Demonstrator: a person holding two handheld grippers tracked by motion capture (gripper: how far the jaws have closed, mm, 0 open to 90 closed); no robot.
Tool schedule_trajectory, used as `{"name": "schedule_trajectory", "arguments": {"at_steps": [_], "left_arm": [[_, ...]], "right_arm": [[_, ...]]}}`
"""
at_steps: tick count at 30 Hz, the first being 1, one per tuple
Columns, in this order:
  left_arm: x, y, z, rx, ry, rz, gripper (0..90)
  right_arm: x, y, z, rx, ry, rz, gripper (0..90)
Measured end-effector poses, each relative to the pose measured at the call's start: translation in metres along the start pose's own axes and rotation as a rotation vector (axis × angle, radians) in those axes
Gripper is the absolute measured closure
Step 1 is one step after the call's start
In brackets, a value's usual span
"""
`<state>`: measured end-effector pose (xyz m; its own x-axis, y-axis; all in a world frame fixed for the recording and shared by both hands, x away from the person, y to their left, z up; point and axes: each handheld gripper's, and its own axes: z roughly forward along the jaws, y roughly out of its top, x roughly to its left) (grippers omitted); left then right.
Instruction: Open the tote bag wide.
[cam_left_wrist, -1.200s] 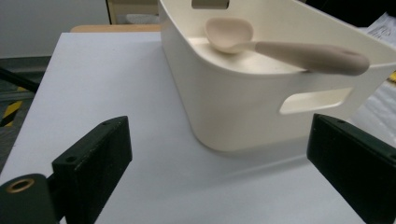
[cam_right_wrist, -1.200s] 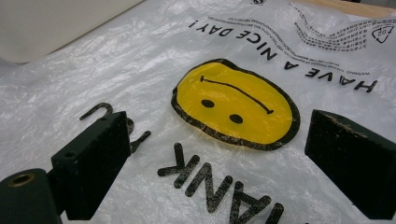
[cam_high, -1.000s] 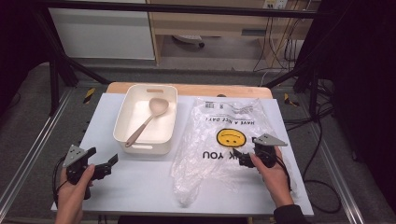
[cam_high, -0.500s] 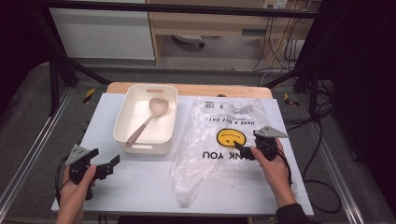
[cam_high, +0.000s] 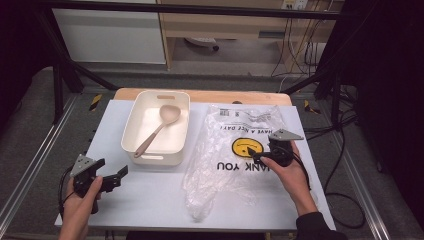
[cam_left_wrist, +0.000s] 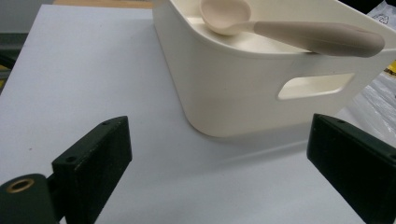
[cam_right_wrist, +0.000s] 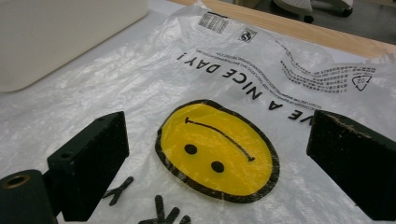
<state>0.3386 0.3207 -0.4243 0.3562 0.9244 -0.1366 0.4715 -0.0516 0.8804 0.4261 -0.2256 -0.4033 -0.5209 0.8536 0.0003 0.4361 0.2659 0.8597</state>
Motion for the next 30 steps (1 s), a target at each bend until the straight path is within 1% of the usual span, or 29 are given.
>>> {"name": "schedule_trajectory", "arguments": {"at_steps": [2, 4, 8, 10, 14, 17, 18, 19, 20, 21, 23, 24, 25, 27, 29, 30], "left_arm": [[0.0, 0.0, 0.001, 0.012, -0.001, -0.014, 6.2], [0.001, 0.0, 0.001, 0.016, -0.001, -0.017, 6.1], [0.002, 0.0, 0.001, 0.016, 0.01, -0.017, 6.2], [0.002, 0.0, 0.001, 0.017, 0.007, -0.016, 6.1], [0.001, 0.0, 0.002, 0.025, 0.006, -0.019, 6.1], [0.001, -0.001, 0.003, 0.028, 0.006, -0.014, 6.1], [0.001, -0.001, 0.003, 0.028, 0.006, -0.014, 6.1], [0.0, -0.001, 0.003, 0.031, 0.005, -0.015, 6.1], [0.0, -0.001, 0.003, 0.034, 0.008, -0.013, 6.1], [0.0, -0.002, 0.004, 0.039, 0.008, -0.012, 6.1], [0.0, -0.002, 0.004, 0.042, 0.008, -0.01, 6.1], [0.0, -0.002, 0.004, 0.043, 0.008, -0.01, 6.1], [0.0, -0.002, 0.004, 0.044, 0.008, -0.012, 6.2], [0.0, -0.002, 0.004, 0.045, 0.015, -0.021, 6.3], [0.0, -0.003, 0.004, 0.044, 0.014, -0.022, 6.4], [0.0, -0.003, 0.004, 0.046, 0.013, -0.019, 6.5]], "right_arm": [[-0.003, 0.002, 0.002, 0.004, -0.007, -0.013, 7.9], [-0.008, 0.003, 0.003, 0.002, -0.006, 0.005, 9.7], [-0.013, 0.006, 0.007, -0.001, -0.003, 0.011, 10.3], [-0.018, 0.007, 0.01, 0.001, -0.007, 0.016, 9.2], [-0.024, 0.005, 0.013, 0.013, -0.034, 0.009, 9.3], [-0.031, 0.002, 0.014, 0.026, -0.057, 0.023, 10.7], [-0.031, 0.002, 0.014, 0.026, -0.057, 0.023, 10.7], [-0.037, 0.001, 0.014, 0.028, -0.067, 0.038, 11.4], [-0.037, 0.001, 0.014, 0.028, -0.067, 0.038, 11.4], [-0.044, 0.0, 0.014, 0.032, -0.08, 0.046, 12.7], [-0.053, -0.001, 0.014, 0.037, -0.107, 0.054, 13.7], [-0.053, -0.001, 0.014, 0.037, -0.107, 0.054, 13.7], [-0.062, -0.004, 0.012, 0.035, -0.132, 0.073, 14.7], [-0.069, -0.008, 0.01, 0.04, -0.154, 0.088, 15.5], [-0.075, -0.012, 0.007, 0.056, -0.179, 0.076, 15.8], [-0.078, -0.014, 0.006, 0.061, -0.183, 0.083, 16.0]]}}
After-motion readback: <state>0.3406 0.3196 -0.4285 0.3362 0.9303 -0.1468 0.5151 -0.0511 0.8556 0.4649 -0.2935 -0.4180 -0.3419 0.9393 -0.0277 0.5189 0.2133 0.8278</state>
